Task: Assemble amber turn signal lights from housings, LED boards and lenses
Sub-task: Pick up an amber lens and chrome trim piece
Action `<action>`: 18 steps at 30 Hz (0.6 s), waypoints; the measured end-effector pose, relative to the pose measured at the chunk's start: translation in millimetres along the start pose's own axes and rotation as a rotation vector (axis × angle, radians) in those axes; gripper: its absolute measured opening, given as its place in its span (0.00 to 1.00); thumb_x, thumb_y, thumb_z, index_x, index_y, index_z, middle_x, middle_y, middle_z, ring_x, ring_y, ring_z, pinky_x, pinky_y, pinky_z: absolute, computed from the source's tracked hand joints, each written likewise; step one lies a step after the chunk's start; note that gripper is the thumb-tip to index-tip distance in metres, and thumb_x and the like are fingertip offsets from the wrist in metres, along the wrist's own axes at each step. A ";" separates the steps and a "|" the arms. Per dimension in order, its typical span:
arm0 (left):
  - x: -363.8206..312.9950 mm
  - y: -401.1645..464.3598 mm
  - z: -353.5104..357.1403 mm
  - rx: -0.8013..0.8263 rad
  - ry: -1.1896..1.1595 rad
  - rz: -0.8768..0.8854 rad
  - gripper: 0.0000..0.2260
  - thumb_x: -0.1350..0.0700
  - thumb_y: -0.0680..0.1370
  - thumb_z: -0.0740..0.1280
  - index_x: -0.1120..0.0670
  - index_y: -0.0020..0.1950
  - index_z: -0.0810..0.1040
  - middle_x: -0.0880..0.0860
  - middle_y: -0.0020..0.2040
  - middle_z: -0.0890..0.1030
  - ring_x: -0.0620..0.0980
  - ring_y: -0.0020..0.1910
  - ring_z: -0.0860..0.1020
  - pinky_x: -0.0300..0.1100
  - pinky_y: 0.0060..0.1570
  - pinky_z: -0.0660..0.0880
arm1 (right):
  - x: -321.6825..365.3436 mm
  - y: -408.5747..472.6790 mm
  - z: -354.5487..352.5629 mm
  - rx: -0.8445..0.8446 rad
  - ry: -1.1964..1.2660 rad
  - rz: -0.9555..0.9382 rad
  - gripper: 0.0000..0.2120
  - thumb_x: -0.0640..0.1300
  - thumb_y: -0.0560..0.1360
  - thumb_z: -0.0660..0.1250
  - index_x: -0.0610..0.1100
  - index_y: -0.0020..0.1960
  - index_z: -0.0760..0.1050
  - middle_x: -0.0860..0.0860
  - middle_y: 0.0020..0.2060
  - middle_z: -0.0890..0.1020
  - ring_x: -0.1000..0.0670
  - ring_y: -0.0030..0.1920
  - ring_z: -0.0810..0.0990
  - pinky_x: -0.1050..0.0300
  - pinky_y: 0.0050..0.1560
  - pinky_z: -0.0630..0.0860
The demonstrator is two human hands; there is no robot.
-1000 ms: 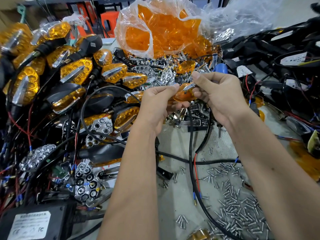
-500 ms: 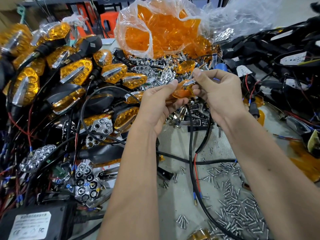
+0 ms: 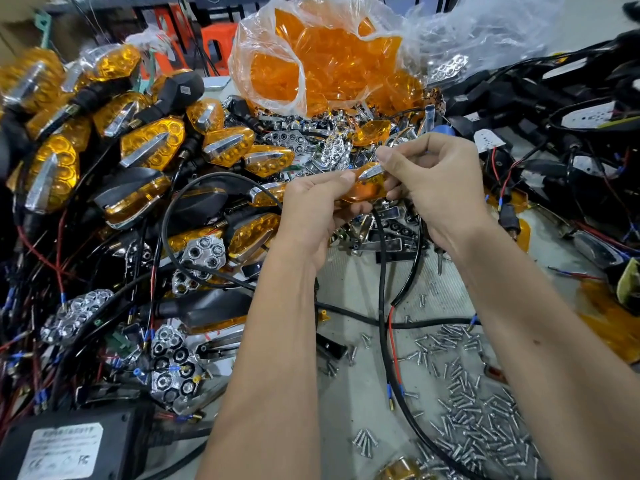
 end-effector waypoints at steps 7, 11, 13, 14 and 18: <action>4.7 2.3 -2.6 -0.058 0.046 -0.006 0.06 0.64 0.81 0.67 0.59 0.47 0.84 0.56 0.35 0.84 0.52 0.30 0.81 0.37 0.30 0.77 | 7.9 -1.4 -0.2 0.021 -0.228 -0.063 0.13 0.48 0.74 0.80 0.42 0.45 0.79 0.49 0.29 0.82 0.51 0.27 0.80 0.56 0.28 0.76; 4.0 1.5 -1.8 -0.066 0.069 -0.002 0.08 0.59 0.80 0.72 0.58 0.42 0.84 0.56 0.35 0.84 0.52 0.28 0.80 0.38 0.30 0.78 | 11.1 -2.1 2.5 0.035 -0.298 -0.063 0.12 0.49 0.73 0.80 0.44 0.44 0.79 0.36 0.36 0.82 0.45 0.32 0.77 0.46 0.35 0.78; 2.7 0.0 -1.0 -0.070 0.094 0.015 0.09 0.54 0.76 0.77 0.56 0.38 0.86 0.57 0.38 0.84 0.51 0.28 0.79 0.37 0.29 0.77 | 9.4 -2.2 1.9 0.051 -0.266 -0.035 0.12 0.48 0.73 0.80 0.43 0.44 0.79 0.37 0.35 0.82 0.46 0.32 0.75 0.50 0.33 0.75; 2.0 -0.5 -1.2 -0.077 0.098 0.025 0.08 0.54 0.75 0.79 0.56 0.37 0.87 0.57 0.39 0.84 0.50 0.28 0.79 0.35 0.29 0.76 | 8.0 -2.1 1.3 0.058 -0.238 -0.019 0.12 0.48 0.73 0.80 0.43 0.44 0.79 0.40 0.33 0.81 0.47 0.31 0.75 0.53 0.32 0.73; 3.1 0.8 -2.1 -0.084 0.086 0.034 0.10 0.54 0.75 0.79 0.60 0.43 0.86 0.58 0.40 0.82 0.49 0.27 0.78 0.35 0.29 0.75 | 8.0 -2.8 2.8 0.055 -0.231 -0.033 0.13 0.48 0.74 0.79 0.40 0.46 0.80 0.37 0.35 0.81 0.47 0.32 0.74 0.53 0.34 0.73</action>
Point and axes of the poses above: each hand's wrist, its own y-axis towards the middle knuckle, its own z-axis out of the palm, x = y × z, the point moved 8 cm from there along y, towards the middle knuckle
